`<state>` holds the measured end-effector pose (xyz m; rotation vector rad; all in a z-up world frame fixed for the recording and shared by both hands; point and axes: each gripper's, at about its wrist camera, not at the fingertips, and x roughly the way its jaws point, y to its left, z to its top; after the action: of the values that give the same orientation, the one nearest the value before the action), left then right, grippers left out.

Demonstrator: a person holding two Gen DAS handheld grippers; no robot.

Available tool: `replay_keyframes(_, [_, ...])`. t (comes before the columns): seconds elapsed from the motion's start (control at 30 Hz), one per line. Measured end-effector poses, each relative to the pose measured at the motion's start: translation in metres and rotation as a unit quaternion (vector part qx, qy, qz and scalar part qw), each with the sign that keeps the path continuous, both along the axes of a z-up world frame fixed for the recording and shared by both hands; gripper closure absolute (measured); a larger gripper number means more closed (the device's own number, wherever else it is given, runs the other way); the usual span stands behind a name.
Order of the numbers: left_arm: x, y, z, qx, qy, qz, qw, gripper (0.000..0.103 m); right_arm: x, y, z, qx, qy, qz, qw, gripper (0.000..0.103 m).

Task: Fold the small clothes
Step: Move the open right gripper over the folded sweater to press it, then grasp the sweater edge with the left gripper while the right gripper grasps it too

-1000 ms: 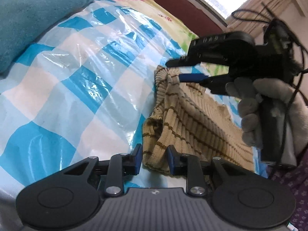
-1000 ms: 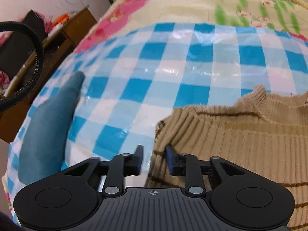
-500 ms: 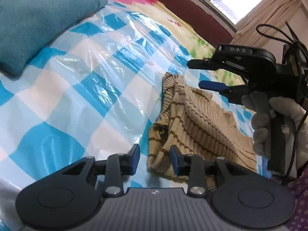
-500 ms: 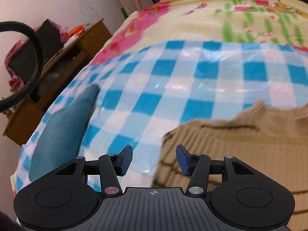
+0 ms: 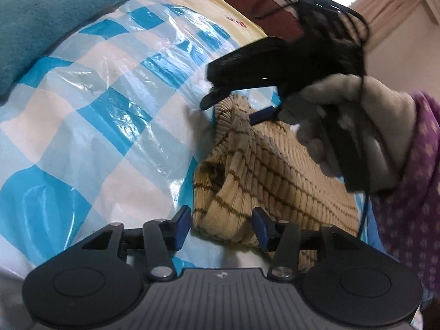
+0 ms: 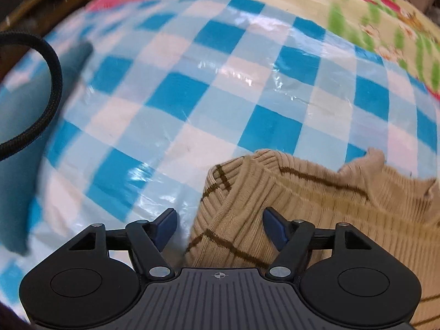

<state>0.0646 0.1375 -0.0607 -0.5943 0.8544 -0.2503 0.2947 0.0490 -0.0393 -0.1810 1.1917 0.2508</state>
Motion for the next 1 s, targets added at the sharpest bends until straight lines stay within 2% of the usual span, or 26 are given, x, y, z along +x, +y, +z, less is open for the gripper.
replay_keyframes(0.2, [0.005,-0.004,0.0,0.005,-0.008,0.001,1.0,0.046,-0.001,-0.017,-0.004,-0.013,0.003,-0.014,1.0,0.036])
replay_keyframes(0.33, [0.014,-0.013,-0.001,0.02,0.01,0.0,0.9998,0.047,0.002,-0.025,-0.005,-0.007,0.011,-0.022,1.0,0.04])
replay_keyframes(0.43, [0.012,-0.013,0.001,0.011,0.015,0.015,0.9997,0.048,0.001,-0.021,-0.005,-0.014,0.011,-0.011,1.0,0.043])
replay_keyframes(0.5, [0.009,-0.013,0.002,0.007,0.015,0.022,0.9996,0.05,0.0,-0.02,-0.005,-0.018,0.009,0.001,1.0,0.056])
replay_keyframes(0.6, [0.005,-0.013,0.002,0.023,0.014,0.03,0.9992,0.058,-0.001,-0.027,-0.002,-0.01,0.007,0.004,1.0,0.072])
replay_keyframes(0.73, [0.001,-0.013,0.004,0.035,-0.008,0.039,0.9986,0.058,-0.003,-0.044,0.006,0.026,0.008,-0.004,1.0,0.079])
replay_keyframes(0.83, [-0.003,-0.012,0.009,0.051,-0.03,0.055,0.9967,0.047,-0.005,-0.053,0.014,0.044,0.005,-0.005,0.999,0.08])
replay_keyframes(0.9, [-0.006,-0.013,0.012,0.065,-0.046,0.059,0.995,0.033,-0.007,-0.058,0.02,0.055,0.003,-0.004,0.998,0.08])
replay_keyframes(0.97, [-0.006,-0.019,0.011,0.085,-0.048,0.053,0.9938,0.024,-0.009,-0.065,0.028,0.07,0.0,-0.007,0.998,0.08])
replay_keyframes(1.0, [-0.005,-0.023,0.01,0.095,-0.046,0.046,0.9933,0.024,-0.009,-0.069,0.03,0.077,0.0,-0.009,0.997,0.08])
